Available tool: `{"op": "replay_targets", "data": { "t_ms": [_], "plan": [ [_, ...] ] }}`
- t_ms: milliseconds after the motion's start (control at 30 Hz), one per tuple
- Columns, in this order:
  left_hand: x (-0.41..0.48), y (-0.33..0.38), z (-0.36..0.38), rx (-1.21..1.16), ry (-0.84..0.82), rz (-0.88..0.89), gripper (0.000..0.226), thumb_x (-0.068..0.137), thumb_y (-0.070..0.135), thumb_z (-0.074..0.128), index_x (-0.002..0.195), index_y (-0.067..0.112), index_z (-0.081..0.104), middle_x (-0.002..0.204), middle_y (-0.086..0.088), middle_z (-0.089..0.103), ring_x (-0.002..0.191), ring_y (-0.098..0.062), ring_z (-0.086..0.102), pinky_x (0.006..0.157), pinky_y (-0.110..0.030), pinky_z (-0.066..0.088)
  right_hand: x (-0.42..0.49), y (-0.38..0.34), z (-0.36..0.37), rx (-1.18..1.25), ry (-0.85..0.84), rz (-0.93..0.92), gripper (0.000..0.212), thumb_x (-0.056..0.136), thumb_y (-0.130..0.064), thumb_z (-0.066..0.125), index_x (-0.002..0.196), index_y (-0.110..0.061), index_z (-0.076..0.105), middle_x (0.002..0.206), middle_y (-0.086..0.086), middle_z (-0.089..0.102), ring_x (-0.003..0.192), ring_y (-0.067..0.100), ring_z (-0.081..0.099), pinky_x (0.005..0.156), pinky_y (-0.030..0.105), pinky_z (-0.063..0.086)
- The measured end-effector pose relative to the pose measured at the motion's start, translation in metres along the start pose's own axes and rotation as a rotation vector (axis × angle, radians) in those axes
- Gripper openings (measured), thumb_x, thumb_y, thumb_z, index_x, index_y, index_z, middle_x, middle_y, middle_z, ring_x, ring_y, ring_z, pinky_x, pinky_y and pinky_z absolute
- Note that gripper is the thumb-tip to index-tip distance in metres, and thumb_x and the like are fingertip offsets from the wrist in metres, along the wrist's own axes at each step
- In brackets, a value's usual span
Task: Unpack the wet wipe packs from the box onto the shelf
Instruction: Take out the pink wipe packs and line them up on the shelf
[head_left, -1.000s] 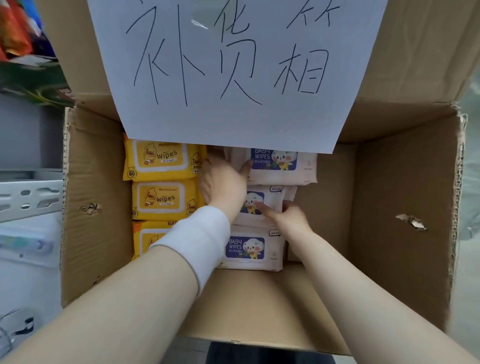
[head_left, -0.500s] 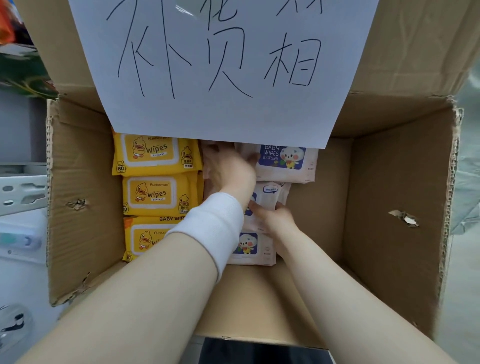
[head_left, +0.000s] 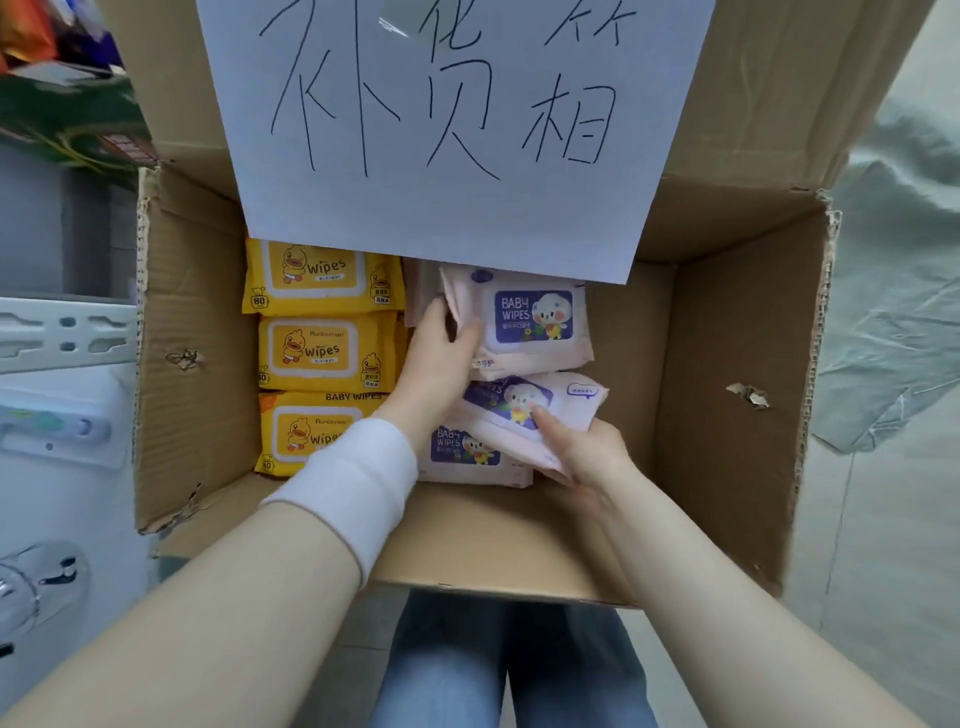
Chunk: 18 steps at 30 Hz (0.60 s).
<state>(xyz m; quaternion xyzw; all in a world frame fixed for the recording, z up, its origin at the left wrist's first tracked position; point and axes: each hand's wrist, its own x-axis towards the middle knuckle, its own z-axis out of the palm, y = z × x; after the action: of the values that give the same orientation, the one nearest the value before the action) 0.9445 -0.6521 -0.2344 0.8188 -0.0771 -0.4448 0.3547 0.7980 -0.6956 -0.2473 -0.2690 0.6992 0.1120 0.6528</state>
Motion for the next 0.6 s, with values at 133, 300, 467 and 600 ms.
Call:
{"op": "replay_targets", "data": {
  "t_ms": [133,300,467,600],
  "plan": [
    [-0.031,-0.013,-0.034,-0.186,0.053,-0.157,0.049,0.093,0.016,0.052,0.135,0.016,0.028,0.126,-0.006,0.052,0.113,-0.023,0.054,0.098,-0.044,0.047,-0.032,0.009,-0.042,-0.084,0.023,0.025,0.042,0.080,-0.026,0.072,0.117,-0.011,0.060,0.101,0.005,0.066,0.079,0.016,0.065,0.065,0.026,0.054],
    [-0.090,-0.015,-0.068,-0.359,0.094,-0.031,0.080,0.088,0.006,0.059,0.144,0.036,0.010,0.149,0.001,0.025,0.125,-0.013,0.041,0.088,-0.031,0.052,-0.066,0.016,-0.075,-0.260,0.049,-0.053,0.042,0.079,-0.036,0.071,0.114,-0.016,0.059,0.102,0.001,0.064,0.092,0.019,0.065,0.080,0.031,0.053],
    [-0.173,-0.012,-0.098,-0.411,0.290,0.162,0.084,0.087,0.007,0.061,0.145,0.042,0.010,0.153,0.008,0.021,0.131,-0.010,0.040,0.088,-0.031,0.054,-0.121,0.015,-0.091,-0.308,-0.153,-0.171,0.073,0.054,-0.046,0.084,0.114,-0.010,0.061,0.109,0.004,0.069,0.097,0.023,0.067,0.089,0.040,0.054],
    [-0.277,0.015,-0.128,-0.485,0.422,0.365,0.077,0.089,0.004,0.055,0.133,0.057,0.021,0.148,0.019,0.017,0.138,-0.013,0.034,0.094,-0.040,0.052,-0.185,0.017,-0.100,-0.324,-0.363,-0.328,0.097,0.033,-0.052,0.089,0.117,-0.013,0.061,0.113,0.006,0.070,0.100,0.026,0.069,0.090,0.045,0.053]
  ]
}}
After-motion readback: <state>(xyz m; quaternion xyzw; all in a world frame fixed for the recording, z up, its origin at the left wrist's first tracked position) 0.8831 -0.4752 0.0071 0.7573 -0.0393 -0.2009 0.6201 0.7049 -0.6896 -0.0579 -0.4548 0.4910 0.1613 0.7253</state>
